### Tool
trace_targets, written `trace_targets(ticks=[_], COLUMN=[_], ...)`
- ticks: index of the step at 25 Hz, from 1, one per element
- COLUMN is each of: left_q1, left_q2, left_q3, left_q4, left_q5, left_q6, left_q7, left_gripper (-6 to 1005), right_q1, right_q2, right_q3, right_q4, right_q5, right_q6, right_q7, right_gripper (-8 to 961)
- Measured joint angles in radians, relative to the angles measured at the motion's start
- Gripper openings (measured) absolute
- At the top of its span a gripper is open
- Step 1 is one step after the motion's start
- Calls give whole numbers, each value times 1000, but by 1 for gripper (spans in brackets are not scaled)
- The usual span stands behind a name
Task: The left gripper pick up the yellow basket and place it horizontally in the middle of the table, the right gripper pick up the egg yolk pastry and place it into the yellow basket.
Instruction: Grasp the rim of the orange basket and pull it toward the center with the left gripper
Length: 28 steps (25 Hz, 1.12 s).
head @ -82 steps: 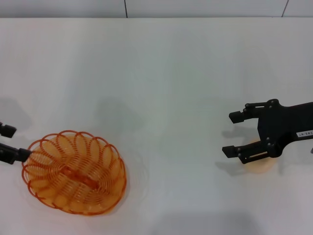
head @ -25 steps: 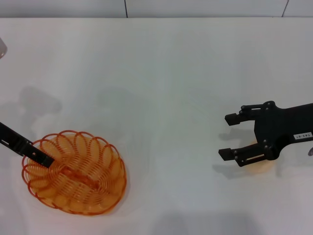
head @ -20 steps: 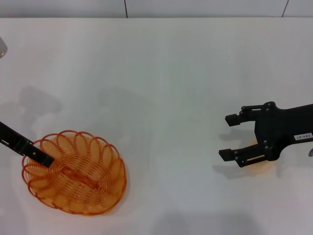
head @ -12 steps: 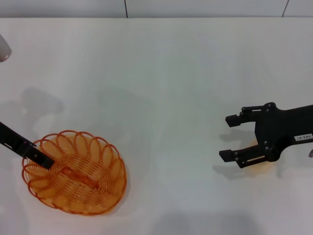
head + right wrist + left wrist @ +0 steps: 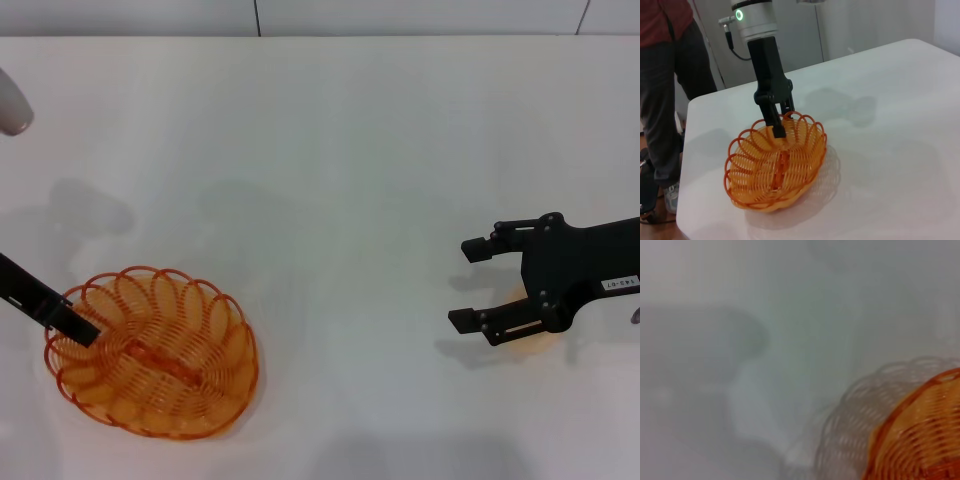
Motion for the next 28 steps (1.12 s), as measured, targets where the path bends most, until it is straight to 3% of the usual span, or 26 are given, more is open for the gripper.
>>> trace_targets(ticks=[16,21,28], left_q1=[-11,-23,-32], left_q2=[0,1,6], left_q3=[2,3,2], left_q4=[-7,-9,-10], left_q5=[1,1,-2], left_q6=[-24,-23,-22], left_q7=[1,4,5], left_gripper=[234,215,106], right_q1=[0,0,0], right_q2=[0,0,0], right_q3=[0,1,5], right_q4=[0,0,0], right_q5=[0,0,0], right_q6=[-2,-2,-2], right_q7=[0,0,0], right_gripper=[859,859,859])
